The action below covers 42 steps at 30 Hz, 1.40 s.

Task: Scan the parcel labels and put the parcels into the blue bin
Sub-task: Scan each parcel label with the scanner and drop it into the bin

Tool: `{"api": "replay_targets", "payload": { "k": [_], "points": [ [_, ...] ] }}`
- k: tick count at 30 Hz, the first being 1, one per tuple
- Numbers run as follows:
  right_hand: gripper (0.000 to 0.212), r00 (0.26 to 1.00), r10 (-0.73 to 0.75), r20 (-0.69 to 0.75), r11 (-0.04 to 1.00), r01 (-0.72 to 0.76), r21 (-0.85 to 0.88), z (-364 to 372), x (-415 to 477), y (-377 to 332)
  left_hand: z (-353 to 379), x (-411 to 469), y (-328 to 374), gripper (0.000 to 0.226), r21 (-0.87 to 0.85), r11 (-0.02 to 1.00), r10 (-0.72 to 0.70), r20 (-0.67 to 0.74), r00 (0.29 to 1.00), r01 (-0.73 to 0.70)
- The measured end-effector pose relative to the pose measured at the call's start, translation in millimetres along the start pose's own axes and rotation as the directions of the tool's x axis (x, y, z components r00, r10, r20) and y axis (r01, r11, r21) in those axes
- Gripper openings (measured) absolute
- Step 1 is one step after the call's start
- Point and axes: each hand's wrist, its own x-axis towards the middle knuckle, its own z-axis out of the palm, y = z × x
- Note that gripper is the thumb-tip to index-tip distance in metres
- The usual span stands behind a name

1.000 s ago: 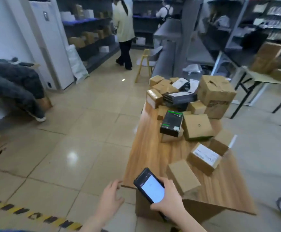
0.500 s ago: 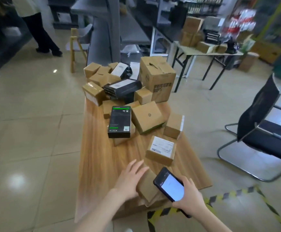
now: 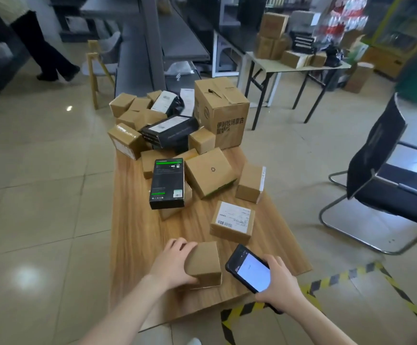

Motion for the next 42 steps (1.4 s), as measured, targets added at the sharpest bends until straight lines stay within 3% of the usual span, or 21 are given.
{"api": "replay_targets", "payload": {
  "k": [4, 7, 11, 14, 17, 19, 26, 30, 33, 37, 42],
  "points": [
    [0.089, 0.998, -0.058, -0.003, 0.998, 0.058, 0.021, -1, 9, -5, -6, -9, -7, 0.087, -0.174, 0.970, -0.166, 0.024, 0.986, 0.168],
    [0.088, 0.996, -0.093, 0.017, 0.995, 0.092, 0.031, 0, 12, -8, -14, -12, -13, 0.070, -0.252, 0.942, -0.208, 0.083, 0.975, 0.222],
    [0.090, 0.992, -0.122, 0.033, 0.992, 0.122, 0.013, 2, 15, -10, -13, -21, -11, 0.053, -0.277, 0.930, -0.271, -0.067, 0.960, 0.243],
    [0.091, 0.991, -0.131, 0.039, 0.991, 0.130, 0.020, 5, 16, -9, -1, -29, -1, 0.063, -0.240, 0.948, -0.254, -0.169, 0.952, 0.210],
    [0.091, 0.988, -0.148, 0.050, 0.989, 0.148, 0.001, 6, 18, -6, 13, -36, 9, 0.081, -0.106, 0.977, -0.201, -0.143, 0.969, 0.187],
    [0.091, 0.985, -0.162, 0.056, 0.987, 0.162, -0.001, 6, 19, -5, 17, -38, 11, 0.081, -0.070, 0.975, -0.219, -0.146, 0.965, 0.211],
    [0.088, 0.975, -0.211, 0.068, 0.977, 0.211, 0.003, 1, 26, -7, 1, -32, -6, 0.064, -0.222, 0.949, -0.242, -0.069, 0.968, 0.222],
    [0.090, 0.970, -0.230, 0.078, 0.973, 0.231, 0.003, 0, 30, -11, 2, -33, -15, 0.054, -0.321, 0.924, -0.278, -0.183, 0.943, 0.209],
    [0.091, 0.968, -0.233, 0.094, 0.972, 0.235, -0.015, 0, 32, -12, 12, -36, -10, 0.069, -0.453, 0.869, -0.333, -0.242, 0.911, 0.198],
    [0.091, 0.959, -0.260, 0.109, 0.963, 0.266, -0.050, 2, 35, -12, 32, -42, -8, 0.110, -0.491, 0.838, -0.351, -0.149, 0.924, 0.239],
    [0.091, 0.926, -0.360, 0.117, 0.902, 0.377, -0.212, -5, 41, -29, 35, -44, -10, 0.107, -0.533, 0.820, -0.357, -0.189, 0.915, 0.210]
  ]
}}
